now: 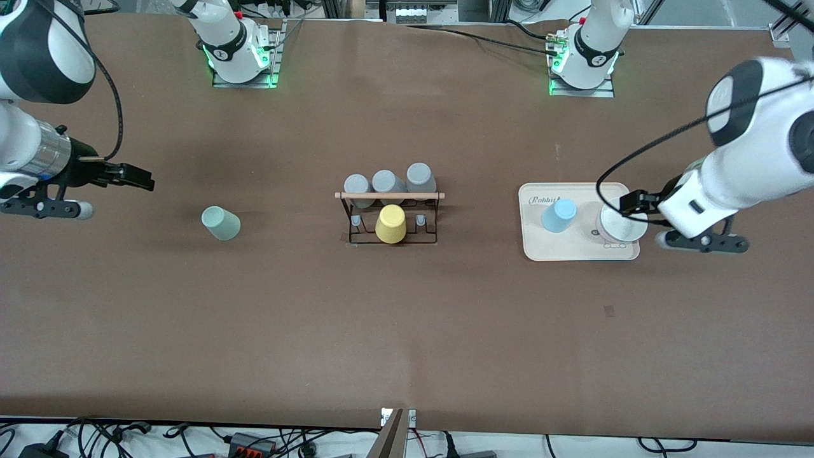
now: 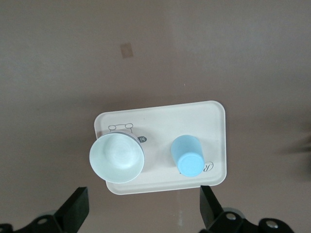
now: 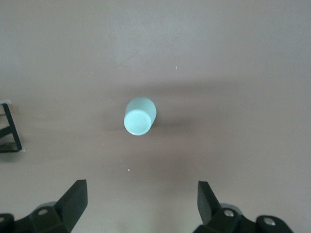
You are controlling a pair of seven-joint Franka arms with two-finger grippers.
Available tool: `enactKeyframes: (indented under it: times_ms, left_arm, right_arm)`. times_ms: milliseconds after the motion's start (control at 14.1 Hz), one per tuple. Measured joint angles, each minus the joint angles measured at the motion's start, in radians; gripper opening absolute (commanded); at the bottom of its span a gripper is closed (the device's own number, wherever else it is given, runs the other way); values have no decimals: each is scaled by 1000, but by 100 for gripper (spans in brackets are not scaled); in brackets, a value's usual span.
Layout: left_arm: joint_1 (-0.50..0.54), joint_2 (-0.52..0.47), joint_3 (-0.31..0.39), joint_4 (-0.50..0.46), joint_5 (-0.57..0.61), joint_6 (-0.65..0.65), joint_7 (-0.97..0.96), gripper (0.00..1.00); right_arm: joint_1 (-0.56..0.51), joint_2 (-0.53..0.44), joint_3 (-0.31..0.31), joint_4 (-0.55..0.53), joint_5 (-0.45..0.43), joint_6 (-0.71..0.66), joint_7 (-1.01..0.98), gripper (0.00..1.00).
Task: Hang scattered cups on rack with three cups
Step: 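Move the left gripper to the blue cup while the right gripper approaches the mint cup, then lower the left gripper over the light blue cup and close on it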
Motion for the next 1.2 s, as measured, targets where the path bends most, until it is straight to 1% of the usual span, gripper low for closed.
enactKeyframes:
  times_ms: [354,566,708,920,1204]
  left_arm:
    - [-51,102,-34,-13,0,-5,25,100]
    - [-52,125,-47,-69,0,69,25,100]
    - [-48,125,-47,-136,0,148,25,100]
    - [-41,126,-47,-240,0,278,26,100]
    - [-39,124,-56,-323,-48,354,25,100]
  right_arm:
    - [17,-119,3,-245,-2,139,-1,100]
    - [23,-170,3,-349,-3,187,-2,100]
    - [24,-184,3,-383,-3,208,-2,100]
    - [24,-185,3,-399,-3,225,-2,100]
    - [25,-185,3,-404,-3,230,-2,100]
